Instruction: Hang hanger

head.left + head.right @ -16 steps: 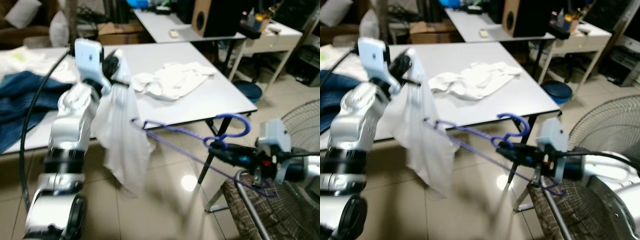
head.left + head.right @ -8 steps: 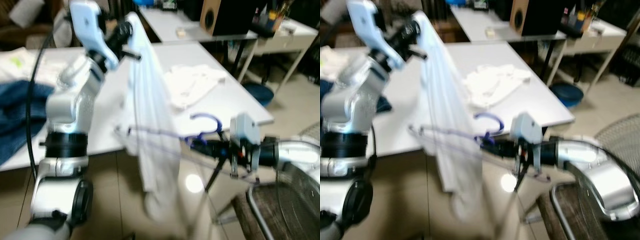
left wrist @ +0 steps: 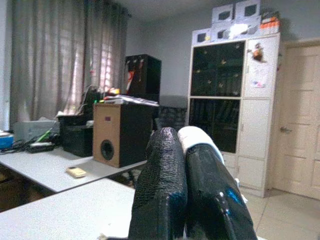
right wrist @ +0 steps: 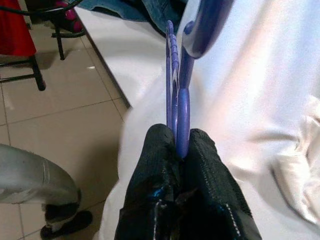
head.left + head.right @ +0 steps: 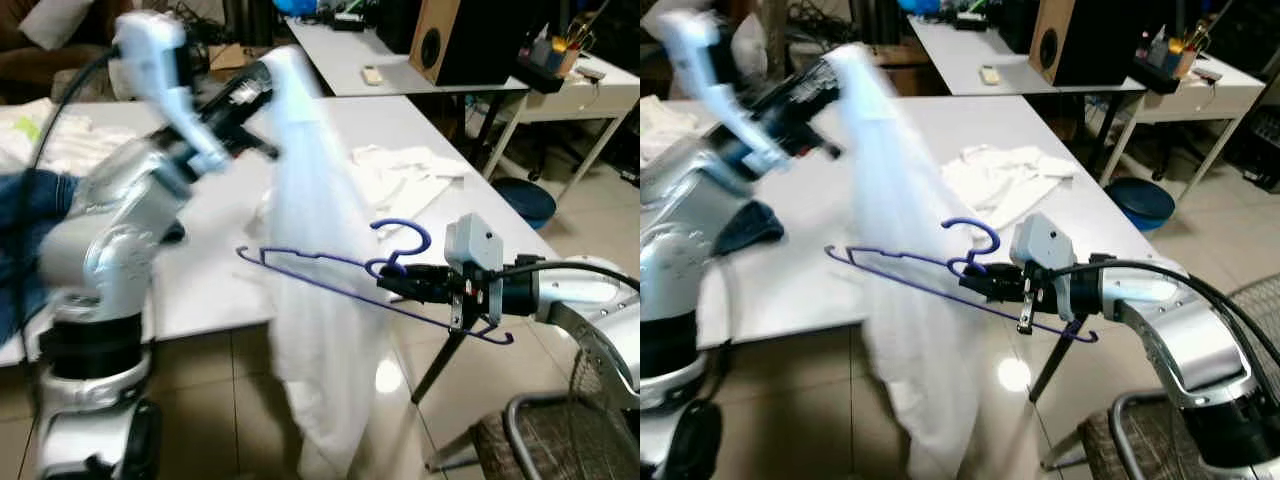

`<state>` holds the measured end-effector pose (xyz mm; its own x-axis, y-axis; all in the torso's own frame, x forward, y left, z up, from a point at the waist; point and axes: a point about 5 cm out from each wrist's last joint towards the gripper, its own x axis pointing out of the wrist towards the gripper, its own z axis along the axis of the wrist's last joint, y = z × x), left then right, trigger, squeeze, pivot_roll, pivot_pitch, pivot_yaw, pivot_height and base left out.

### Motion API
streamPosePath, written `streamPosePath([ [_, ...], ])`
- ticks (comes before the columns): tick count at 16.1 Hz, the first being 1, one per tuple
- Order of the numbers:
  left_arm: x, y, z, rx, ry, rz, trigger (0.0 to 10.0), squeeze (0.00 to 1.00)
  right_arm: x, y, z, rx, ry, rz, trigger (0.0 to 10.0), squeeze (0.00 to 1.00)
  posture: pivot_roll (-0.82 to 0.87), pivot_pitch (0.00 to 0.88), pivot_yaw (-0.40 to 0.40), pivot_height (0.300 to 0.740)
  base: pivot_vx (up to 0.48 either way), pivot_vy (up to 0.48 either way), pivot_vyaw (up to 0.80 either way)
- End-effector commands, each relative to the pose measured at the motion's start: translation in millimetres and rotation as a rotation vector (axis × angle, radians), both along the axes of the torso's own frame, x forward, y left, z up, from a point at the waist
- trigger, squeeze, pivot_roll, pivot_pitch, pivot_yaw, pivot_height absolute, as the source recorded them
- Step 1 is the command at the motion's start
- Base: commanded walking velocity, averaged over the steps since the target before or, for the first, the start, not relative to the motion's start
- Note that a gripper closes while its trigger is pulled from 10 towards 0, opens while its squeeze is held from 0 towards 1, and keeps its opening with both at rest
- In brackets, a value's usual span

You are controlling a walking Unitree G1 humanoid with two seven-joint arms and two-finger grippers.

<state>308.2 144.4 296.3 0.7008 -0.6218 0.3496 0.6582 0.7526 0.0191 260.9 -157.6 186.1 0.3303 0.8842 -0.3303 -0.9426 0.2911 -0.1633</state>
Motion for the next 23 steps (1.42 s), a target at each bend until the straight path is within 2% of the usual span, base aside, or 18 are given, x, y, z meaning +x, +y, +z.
streamPosePath([
  [1,-6.6,-9.2,7.1,0.002,-0.03,-0.044,10.0,0.0,2.2,-2.0,2.0,-0.015,-0.018,-0.005,10.0,0.0,-0.1,0.0,-0.038,0.74,0.356,0.0,0.0],
  [5,-14.9,-2.2,-0.9,0.016,0.012,-0.028,10.0,0.0,8.0,7.1,-0.8,0.031,-0.053,-0.035,10.0,0.0,-0.1,0.0,-0.042,0.74,0.346,0.0,0.0],
  [9,-23.0,-6.1,8.8,-0.02,-0.025,-0.066,10.0,0.0,11.0,11.4,-3.1,0.028,-0.071,-0.022,10.0,0.0,-0.1,0.0,-0.042,0.74,0.078,0.0,0.0],
  [11,-26.3,-6.0,21.1,-0.073,-0.062,-0.104,10.0,0.0,30.2,10.4,0.3,0.005,-0.138,-0.09,10.0,0.0,-0.1,0.0,-0.039,0.74,0.0,0.0,0.0],
  [12,-27.7,-7.1,27.7,-0.114,-0.085,-0.142,10.0,0.0,47.6,9.4,5.8,-0.026,-0.175,-0.131,10.0,0.0,-0.1,0.0,-0.034,0.74,0.0,0.0,0.0],
  [13,-28.1,-7.5,36.7,-0.155,-0.112,-0.165,10.0,0.0,67.6,8.7,21.6,-0.058,-0.268,-0.162,10.0,0.0,-0.1,0.0,-0.03,0.74,0.0,0.0,0.0],
  [14,-28.4,-6.1,51.1,-0.224,-0.153,-0.177,10.0,0.0,93.8,8.1,58.5,-0.047,-0.445,-0.254,10.0,0.0,-0.1,0.0,-0.033,0.74,0.0,0.0,0.0],
  [15,-28.7,-5.4,55.6,-0.243,-0.168,-0.181,10.0,0.0,100.5,7.9,75.1,-0.008,-0.512,-0.304,10.0,0.0,-0.1,0.0,-0.033,0.74,0.0,0.0,0.0],
  [16,-30.1,-3.1,67.1,-0.292,-0.205,-0.185,10.0,0.0,113.7,1.9,134.9,0.219,-0.713,-0.496,10.0,0.0,-0.1,0.0,-0.042,0.74,0.0,0.0,0.0],
  [17,-31.0,-0.3,73.5,-0.335,-0.228,-0.178,10.0,0.0,113.3,-3.7,165.8,0.352,-0.777,-0.53,10.0,0.0,-0.09,0.0,-0.05,0.74,0.0,0.0,0.0],
  [18,-31.9,4.4,80.1,-0.399,-0.247,-0.16,10.0,0.0,110.8,-8.2,189.7,0.448,-0.839,-0.508,10.0,0.0,-0.09,0.0,-0.055,0.74,0.0,0.0,0.0],
  [20,-32.2,10.7,81.7,-0.431,-0.249,-0.135,10.0,0.0,112.7,1.3,167.3,0.387,-0.832,-0.419,10.0,0.0,-0.09,0.0,-0.059,0.74,0.0,0.0,0.0],
  [22,-32.1,11.7,75.9,-0.418,-0.227,-0.141,10.0,0.0,115.0,12.0,123.7,0.308,-0.759,-0.367,10.0,0.0,-0.09,0.0,-0.059,0.74,0.0,0.0,0.0],
  [23,-29.5,9.5,68.5,-0.384,-0.201,-0.128,10.0,0.0,116.0,15.7,98.9,0.268,-0.698,-0.359,10.0,0.0,-0.09,0.0,-0.049,0.74,0.0,0.0,0.0],
])
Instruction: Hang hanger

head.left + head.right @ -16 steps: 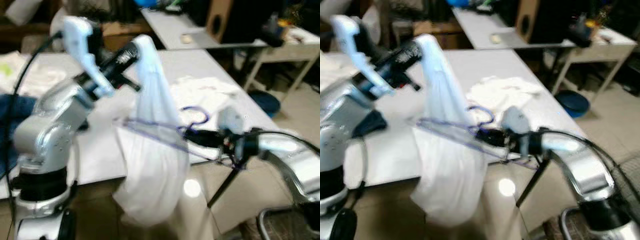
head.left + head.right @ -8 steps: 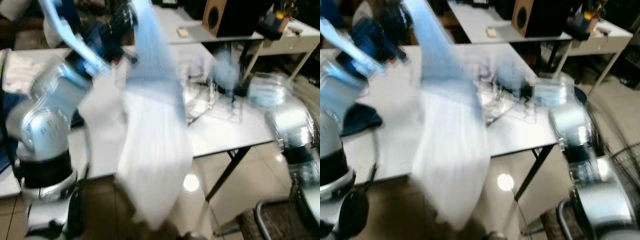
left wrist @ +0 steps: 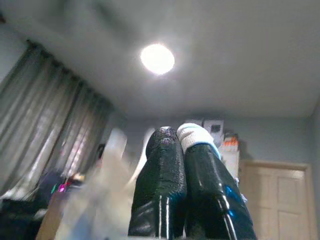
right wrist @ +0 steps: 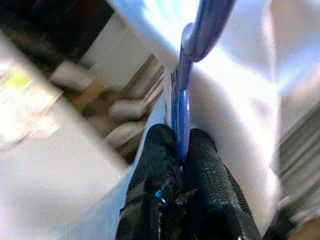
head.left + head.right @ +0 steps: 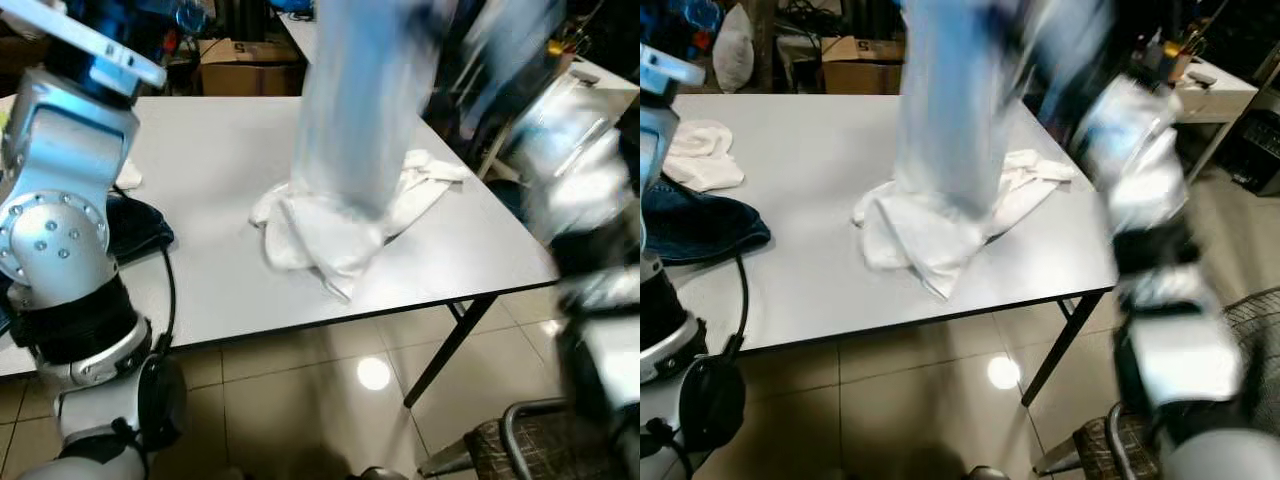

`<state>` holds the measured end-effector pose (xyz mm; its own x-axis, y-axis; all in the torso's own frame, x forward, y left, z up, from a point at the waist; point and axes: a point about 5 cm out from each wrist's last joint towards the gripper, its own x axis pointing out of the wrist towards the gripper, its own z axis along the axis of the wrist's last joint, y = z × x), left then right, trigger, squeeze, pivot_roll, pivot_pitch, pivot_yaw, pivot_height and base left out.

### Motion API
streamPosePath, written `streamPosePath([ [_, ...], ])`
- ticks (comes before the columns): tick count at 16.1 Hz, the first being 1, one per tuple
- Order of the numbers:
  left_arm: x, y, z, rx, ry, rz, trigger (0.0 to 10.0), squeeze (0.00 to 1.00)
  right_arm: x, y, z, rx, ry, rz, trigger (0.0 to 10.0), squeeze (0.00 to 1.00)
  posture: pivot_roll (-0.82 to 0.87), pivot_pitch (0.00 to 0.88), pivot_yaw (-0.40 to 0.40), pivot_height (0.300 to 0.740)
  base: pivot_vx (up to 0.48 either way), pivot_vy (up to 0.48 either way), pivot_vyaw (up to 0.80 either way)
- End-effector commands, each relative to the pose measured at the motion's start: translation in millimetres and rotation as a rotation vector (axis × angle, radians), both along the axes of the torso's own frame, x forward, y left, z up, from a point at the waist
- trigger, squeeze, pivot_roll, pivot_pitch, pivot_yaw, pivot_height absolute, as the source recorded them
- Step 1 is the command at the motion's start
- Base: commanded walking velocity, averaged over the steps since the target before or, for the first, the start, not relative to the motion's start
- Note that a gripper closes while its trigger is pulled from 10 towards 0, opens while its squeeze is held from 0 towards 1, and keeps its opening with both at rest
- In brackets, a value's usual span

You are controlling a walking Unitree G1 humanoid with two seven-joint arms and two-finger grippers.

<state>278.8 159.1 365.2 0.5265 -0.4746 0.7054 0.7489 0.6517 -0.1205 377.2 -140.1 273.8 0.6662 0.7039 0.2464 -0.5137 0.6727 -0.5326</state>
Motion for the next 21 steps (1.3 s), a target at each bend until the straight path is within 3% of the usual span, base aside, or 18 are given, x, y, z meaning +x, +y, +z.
streamPosePath([
  [1,3.1,-8.4,-7.5,0.05,0.032,-0.006,10.0,0.0,-0.3,0.4,-9.1,-0.051,0.013,0.011,10.0,0.0,-0.09,0.0,-0.049,0.74,0.0,0.0,0.0],
  [3,34.0,-19.9,-51.5,0.223,0.278,0.171,10.0,0.0,-20.1,-0.4,-80.7,-0.219,0.211,0.091,10.0,0.0,-0.1,0.0,-0.041,0.74,0.0,0.0,0.0],
  [4,44.1,-19.0,-69.0,0.303,0.359,0.262,10.0,0.0,-30.6,-0.9,-96.4,-0.243,0.256,0.135,10.0,0.0,-0.1,0.0,-0.038,0.74,0.0,0.0,0.0],
  [7,59.3,-9.4,-110.7,0.469,0.487,0.458,10.0,0.0,-62.6,-5.1,-119.0,-0.268,0.346,0.248,10.0,0.0,-0.1,0.0,-0.027,0.74,0.0,0.0,0.0],
  [10,56.9,6.3,-162.6,0.742,0.536,0.554,10.0,0.0,-98.5,-14.5,-122.0,-0.306,0.413,0.326,10.0,0.0,-0.11,0.0,-0.005,0.74,0.0,0.0,0.0],
  [12,41.1,13.1,-194.1,0.855,0.62,0.424,10.0,0.0,-110.4,-26.4,-116.4,-0.326,0.429,0.315,10.0,0.0,-0.11,0.0,0.002,0.74,0.0,0.0,0.0],
  [13,29.8,18.0,-211.0,0.95,0.655,0.374,10.0,0.79,-116.7,-34.9,-107.6,-0.316,0.438,0.31,10.0,0.0,-0.11,0.0,0.008,0.74,0.0,0.0,0.0],
  [14,16.3,20.3,-224.7,0.97,0.709,0.29,10.0,1.0,-127.2,-47.6,-94.0,-0.321,0.459,0.309,10.0,0.0,-0.12,0.0,0.017,0.74,0.0,0.0,0.0],
  [17,-6.7,22.1,-234.2,1.085,0.686,0.113,10.0,1.0,-139.5,-69.6,-74.3,-0.316,0.487,0.275,10.0,0.0,-0.11,0.0,0.032,0.74,0.0,0.0,0.0],
  [18,-19.2,23.0,-230.7,1.194,0.579,0.003,10.0,1.0,-140.8,-75.8,-66.3,-0.295,0.484,0.251,10.0,0.0,-0.11,0.0,0.039,0.74,0.0,0.0,0.0],
  [19,-28.4,33.1,-226.5,1.284,0.553,-0.064,10.0,1.0,-138.6,-81.8,-61.5,-0.29,0.48,0.213,10.0,0.0,-0.11,0.0,0.043,0.74,0.0,0.0,0.0],
  [21,-38.1,43.5,-207.0,1.266,0.566,-0.162,10.0,1.0,-134.5,-85.6,-55.4,-0.24,0.474,0.139,10.0,0.0,-0.11,0.0,0.042,0.74,0.0,0.0,0.0],
])
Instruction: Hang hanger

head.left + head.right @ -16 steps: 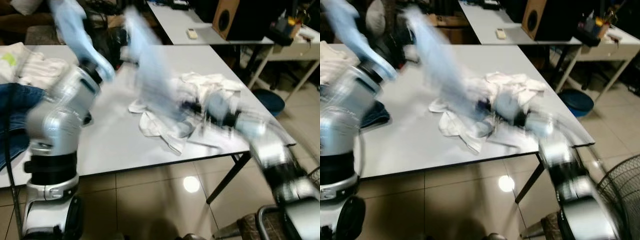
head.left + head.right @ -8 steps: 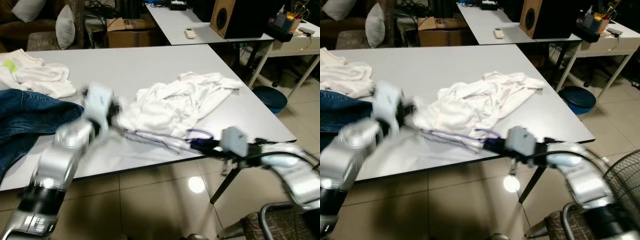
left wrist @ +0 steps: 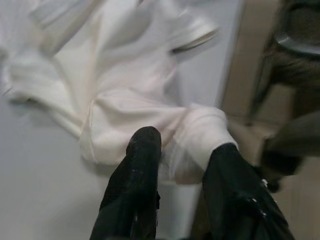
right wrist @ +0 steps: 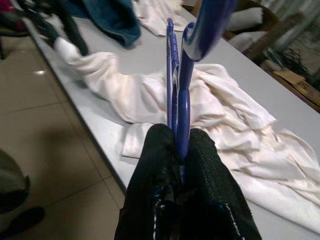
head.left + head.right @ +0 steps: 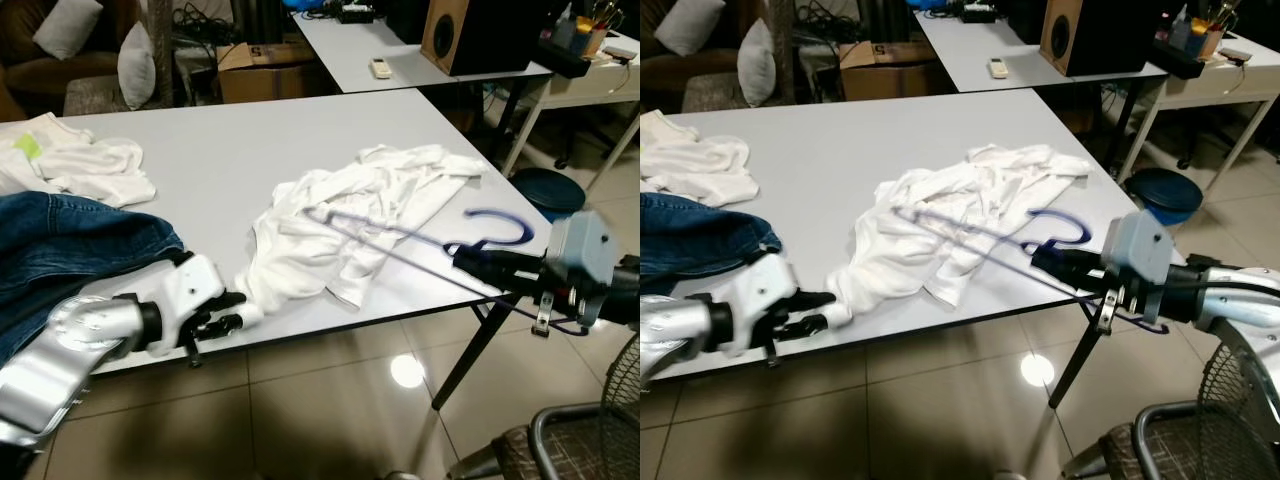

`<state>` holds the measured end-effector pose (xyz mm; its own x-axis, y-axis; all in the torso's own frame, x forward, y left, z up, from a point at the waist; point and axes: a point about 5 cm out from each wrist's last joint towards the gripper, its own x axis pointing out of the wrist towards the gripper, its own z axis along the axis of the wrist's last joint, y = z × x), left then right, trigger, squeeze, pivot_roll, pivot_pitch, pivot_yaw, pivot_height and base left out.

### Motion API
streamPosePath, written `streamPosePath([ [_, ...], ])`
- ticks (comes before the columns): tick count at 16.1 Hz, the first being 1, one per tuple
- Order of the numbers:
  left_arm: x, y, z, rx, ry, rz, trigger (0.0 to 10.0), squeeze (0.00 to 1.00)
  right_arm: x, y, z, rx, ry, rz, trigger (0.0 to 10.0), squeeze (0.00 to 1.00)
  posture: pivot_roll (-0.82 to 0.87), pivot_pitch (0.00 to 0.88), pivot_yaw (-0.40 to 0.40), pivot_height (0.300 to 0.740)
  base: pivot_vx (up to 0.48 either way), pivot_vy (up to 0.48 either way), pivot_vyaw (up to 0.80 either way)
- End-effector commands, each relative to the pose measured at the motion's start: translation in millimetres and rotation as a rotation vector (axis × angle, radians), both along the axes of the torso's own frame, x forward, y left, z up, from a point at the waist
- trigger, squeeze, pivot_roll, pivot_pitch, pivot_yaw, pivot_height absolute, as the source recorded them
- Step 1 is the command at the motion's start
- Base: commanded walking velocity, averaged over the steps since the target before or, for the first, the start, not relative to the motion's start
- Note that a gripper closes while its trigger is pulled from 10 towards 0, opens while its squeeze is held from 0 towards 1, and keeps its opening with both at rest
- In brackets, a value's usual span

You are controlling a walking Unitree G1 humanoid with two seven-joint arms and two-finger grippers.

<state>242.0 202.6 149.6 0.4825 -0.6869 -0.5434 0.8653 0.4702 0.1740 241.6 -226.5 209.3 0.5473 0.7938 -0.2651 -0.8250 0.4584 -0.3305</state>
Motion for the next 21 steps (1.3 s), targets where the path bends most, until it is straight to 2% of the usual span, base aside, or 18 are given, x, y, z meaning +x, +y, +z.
streamPosePath([
  [1,-3.8,1.9,16.6,-0.033,0.013,-0.037,10.0,1.0,1.6,1.5,9.7,0.029,-0.033,-0.023,10.0,0.0,-0.11,0.004,0.04,0.74,0.0,0.0,0.0],
  [2,-5.6,6.0,31.9,-0.065,0.025,-0.056,10.0,1.0,1.6,4.7,8.7,0.042,-0.037,-0.039,10.0,0.0,-0.12,0.008,0.04,0.74,0.0,0.0,0.0],
  [4,0.9,11.1,60.1,-0.202,-0.057,-0.049,10.0,1.0,9.1,10.4,6.3,0.039,-0.097,-0.124,10.0,0.0,-0.13,0.015,0.031,0.74,0.0,0.0,0.0],
  [5,11.2,12.8,72.7,-0.3,-0.142,0.019,10.0,1.0,17.1,9.7,5.5,0.08,-0.081,-0.228,10.0,0.0,-0.13,0.015,0.022,0.74,0.0,0.0,0.0],
  [7,30.6,13.7,84.2,-0.413,-0.293,0.217,10.0,1.0,21.3,13.1,0.8,0.137,-0.018,-0.303,10.0,0.0,-0.11,0.012,0.0,0.74,0.0,0.0,0.0],
  [8,38.0,11.6,85.6,-0.436,-0.361,0.31,10.0,0.98,22.9,17.5,-2.8,0.181,0.011,-0.334,10.0,0.0,-0.1,0.006,-0.005,0.74,0.0,0.0,0.0],
  [9,43.4,7.1,81.4,-0.437,-0.386,0.386,10.0,0.96,23.5,23.4,-6.0,0.218,0.028,-0.344,10.0,0.0,-0.1,0.0,-0.007,0.74,0.0,0.0,0.0],
  [10,47.2,-0.2,73.4,-0.436,-0.412,0.449,10.0,0.21,26.6,31.2,-9.0,0.275,0.019,-0.398,10.0,0.0,-0.11,0.0,0.0,0.74,0.0,0.0,0.0],
  [11,53.2,-7.4,59.0,-0.422,-0.421,0.542,10.0,0.0,32.6,40.6,-9.8,0.365,-0.033,-0.515,10.0,0.0,-0.14,0.0,0.004,0.74,0.0,0.0,0.0],
  [12,57.2,-13.4,52.2,-0.381,-0.437,0.589,10.0,0.0,36.3,43.7,-5.4,0.413,-0.078,-0.6,10.0,0.0,-0.16,0.0,0.009,0.74,0.0,0.0,0.0],
  [13,58.4,-23.6,44.4,-0.383,-0.394,0.574,10.0,0.0,38.5,49.4,-1.9,0.499,-0.045,-0.653,10.0,0.0,-0.18,0.019,0.016,0.74,0.0,0.0,0.0],
  [14,59.1,-32.0,42.0,-0.382,-0.426,0.574,10.0,0.0,38.6,53.2,-1.8,0.514,-0.033,-0.669,10.0,0.0,-0.2,0.041,0.024,0.74,0.0,0.0,0.0],
  [15,58.1,-40.6,39.8,-0.353,-0.49,0.555,10.0,0.0,38.1,56.3,-4.0,0.478,-0.061,-0.685,10.0,0.0,-0.21,0.051,0.025,0.74,0.0,0.0,0.0],
  [16,56.4,-44.4,29.5,-0.358,-0.472,0.608,10.0,0.0,34.1,57.1,-10.4,0.441,-0.071,-0.706,10.0,0.0,-0.2,0.068,0.01,0.74,0.0,0.0,0.0],
  [18,46.4,-41.2,18.3,-0.363,-0.449,0.684,10.0,0.0,17.5,66.5,-25.0,0.477,-0.007,-0.713,10.0,0.0,-0.2,0.053,0.018,0.74,0.0,0.0,0.0],
  [19,43.2,-38.2,14.9,-0.362,-0.435,0.702,10.0,0.0,9.7,72.2,-31.5,0.462,0.006,-0.719,10.0,0.0,-0.2,0.031,0.02,0.74,0.0,0.244,0.0],
  [21,51.1,-33.0,16.1,-0.397,-0.457,0.749,10.0,0.0,2.0,70.1,-51.5,0.447,0.02,-0.84,10.0,0.0,-0.2,0.01,0.026,0.74,0.0,0.274,0.0],
])
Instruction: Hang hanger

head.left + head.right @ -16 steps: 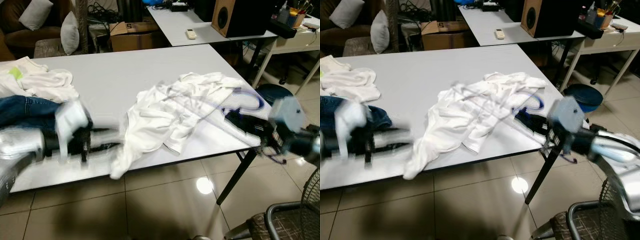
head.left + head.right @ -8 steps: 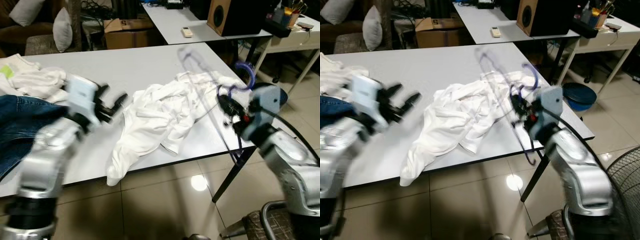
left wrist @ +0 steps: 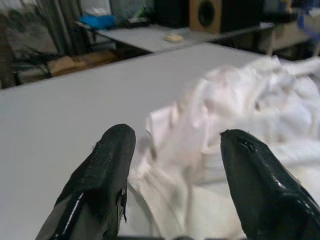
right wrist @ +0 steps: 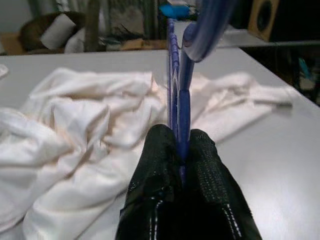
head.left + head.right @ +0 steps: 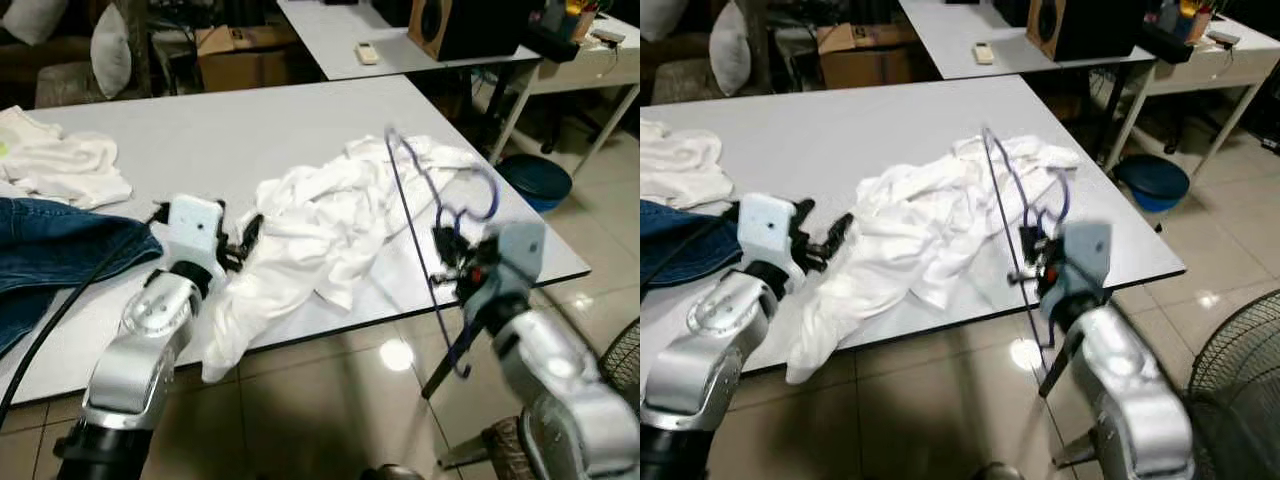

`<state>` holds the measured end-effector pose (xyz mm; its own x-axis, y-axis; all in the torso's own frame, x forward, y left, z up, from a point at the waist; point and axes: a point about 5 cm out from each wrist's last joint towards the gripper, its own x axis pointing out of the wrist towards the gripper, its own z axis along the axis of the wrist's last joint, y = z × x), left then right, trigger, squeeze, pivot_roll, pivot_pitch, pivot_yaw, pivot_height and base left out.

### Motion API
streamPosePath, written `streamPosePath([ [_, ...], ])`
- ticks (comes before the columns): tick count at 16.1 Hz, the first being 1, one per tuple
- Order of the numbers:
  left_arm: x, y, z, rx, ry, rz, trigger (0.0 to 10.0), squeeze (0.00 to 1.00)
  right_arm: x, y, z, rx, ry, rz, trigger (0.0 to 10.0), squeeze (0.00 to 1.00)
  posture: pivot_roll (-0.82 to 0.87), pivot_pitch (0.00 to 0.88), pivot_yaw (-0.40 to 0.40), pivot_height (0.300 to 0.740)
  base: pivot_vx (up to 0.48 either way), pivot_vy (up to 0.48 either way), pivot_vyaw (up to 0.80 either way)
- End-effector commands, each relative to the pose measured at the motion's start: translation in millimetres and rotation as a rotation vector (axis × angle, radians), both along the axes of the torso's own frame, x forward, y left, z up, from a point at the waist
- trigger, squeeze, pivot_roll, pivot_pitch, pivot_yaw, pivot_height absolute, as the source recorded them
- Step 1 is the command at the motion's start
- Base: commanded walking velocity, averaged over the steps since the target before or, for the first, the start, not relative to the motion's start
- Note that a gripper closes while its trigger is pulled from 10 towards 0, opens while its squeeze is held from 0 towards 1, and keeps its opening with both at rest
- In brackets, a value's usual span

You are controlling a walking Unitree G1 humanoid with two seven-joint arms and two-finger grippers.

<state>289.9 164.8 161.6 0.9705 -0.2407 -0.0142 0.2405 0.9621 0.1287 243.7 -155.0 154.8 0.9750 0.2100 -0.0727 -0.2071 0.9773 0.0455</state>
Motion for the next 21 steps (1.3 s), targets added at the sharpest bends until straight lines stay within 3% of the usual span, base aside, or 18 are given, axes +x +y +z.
streamPosePath([
  [1,5.4,7.4,4.0,-0.012,-0.023,0.06,10.0,0.0,-1.0,-1.0,2.3,-0.025,-0.034,-0.062,10.0,0.0,-0.21,0.005,0.059,0.74,0.0,0.292,0.0],
  [2,10.8,6.7,5.0,-0.02,-0.015,0.085,10.0,0.0,-1.8,0.7,4.1,0.009,-0.049,-0.086,10.0,0.0,-0.19,0.0,0.061,0.74,0.0,0.345,0.0],
  [4,11.3,-0.9,9.7,-0.018,-0.027,0.034,10.0,0.0,2.2,-1.7,4.5,0.038,-0.065,-0.137,10.0,0.0,-0.18,0.0,0.052,0.74,0.0,0.347,0.0],
  [8,6.4,-4.0,5.7,-0.02,-0.008,0.039,10.0,0.0,6.4,11.4,12.4,0.028,-0.105,-0.083,10.0,0.0,-0.18,0.022,0.024,0.74,0.0,0.346,0.0],
  [13,5.2,-5.1,6.7,-0.016,-0.006,0.036,10.0,0.0,7.8,13.7,10.2,0.06,-0.091,-0.078,10.0,0.0,-0.18,0.045,0.001,0.74,0.0,0.342,0.0],
  [15,4.8,-3.6,5.0,-0.064,0.014,0.04,10.0,0.0,7.9,12.7,10.8,0.058,-0.093,-0.084,10.0,0.0,-0.18,0.044,0.012,0.74,0.0,0.341,0.0],
  [19,8.7,5.7,2.0,-0.021,0.014,0.051,10.0,0.0,8.6,11.5,3.6,0.056,-0.08,-0.091,10.0,0.0,-0.18,0.0,-0.001,0.74,0.0,0.346,0.0],
  [21,15.6,5.8,5.3,-0.047,-0.005,0.077,10.0,0.0,14.3,8.1,7.4,0.036,-0.096,-0.089,10.0,0.0,-0.2,0.0,0.013,0.74,0.0,0.349,0.0],
])
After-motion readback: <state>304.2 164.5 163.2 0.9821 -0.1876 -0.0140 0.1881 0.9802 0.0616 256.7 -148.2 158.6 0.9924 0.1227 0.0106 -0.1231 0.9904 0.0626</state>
